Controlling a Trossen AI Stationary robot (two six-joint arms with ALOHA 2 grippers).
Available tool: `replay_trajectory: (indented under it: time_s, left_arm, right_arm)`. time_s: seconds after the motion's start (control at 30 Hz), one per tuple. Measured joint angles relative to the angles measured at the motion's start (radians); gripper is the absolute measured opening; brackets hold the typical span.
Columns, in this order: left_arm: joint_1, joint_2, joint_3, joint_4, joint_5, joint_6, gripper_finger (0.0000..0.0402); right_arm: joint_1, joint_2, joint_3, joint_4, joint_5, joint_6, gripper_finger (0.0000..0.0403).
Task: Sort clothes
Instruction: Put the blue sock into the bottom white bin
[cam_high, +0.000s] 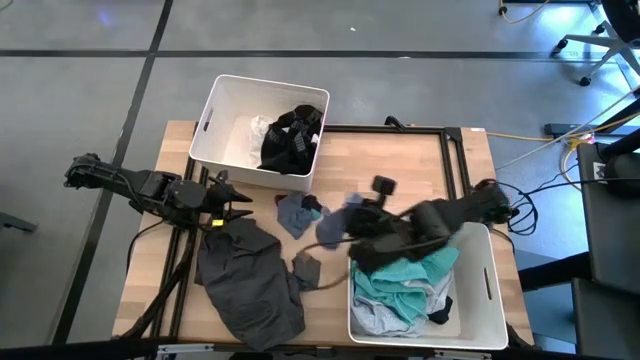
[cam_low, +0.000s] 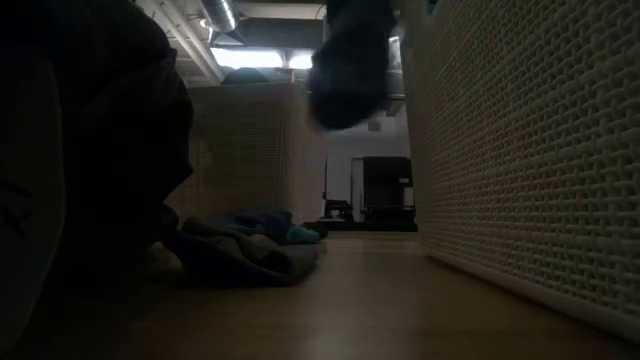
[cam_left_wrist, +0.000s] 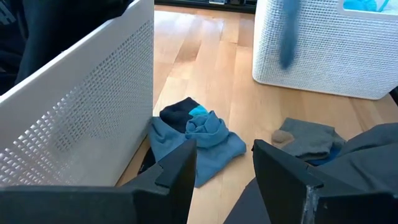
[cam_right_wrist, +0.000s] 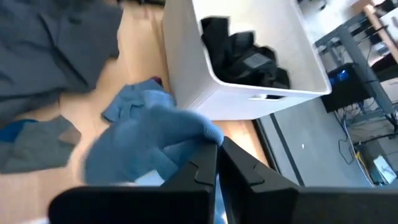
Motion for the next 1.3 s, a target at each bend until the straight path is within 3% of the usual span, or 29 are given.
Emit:
replay_trajectory:
  time_s: [0.3,0.63,0.87,1.03,1.3]
  left_arm:
    - [0.0,0.0,0.0,0.0,-0.004,0.003,0.0147]
    - [0.0,0.0,0.0,0.0,-0.005,0.003,0.0147]
    - [0.0,0.0,0.0,0.0,-0.005,0.004,0.0147]
    - [0.0,0.0,0.0,0.0,-0.005,0.004,0.0147]
    - [0.0,0.0,0.0,0.0,-0.014,0.007,0.0147]
  right_arm:
    - [0.166,-0.154,0.0,-0.015,0.094,0.097,0.0012]
    - [0.354,-0.223,0.0,-0.014,0.089,0.188,0.0012]
    - [0.439,-0.225,-0.016,-0.013,0.015,0.315,0.0012]
    - [0.475,-0.252,-0.135,-0.014,-0.037,0.453,0.0012]
    - [0.473,-0.364,-0.475,-0.015,-0.081,0.657,0.0012]
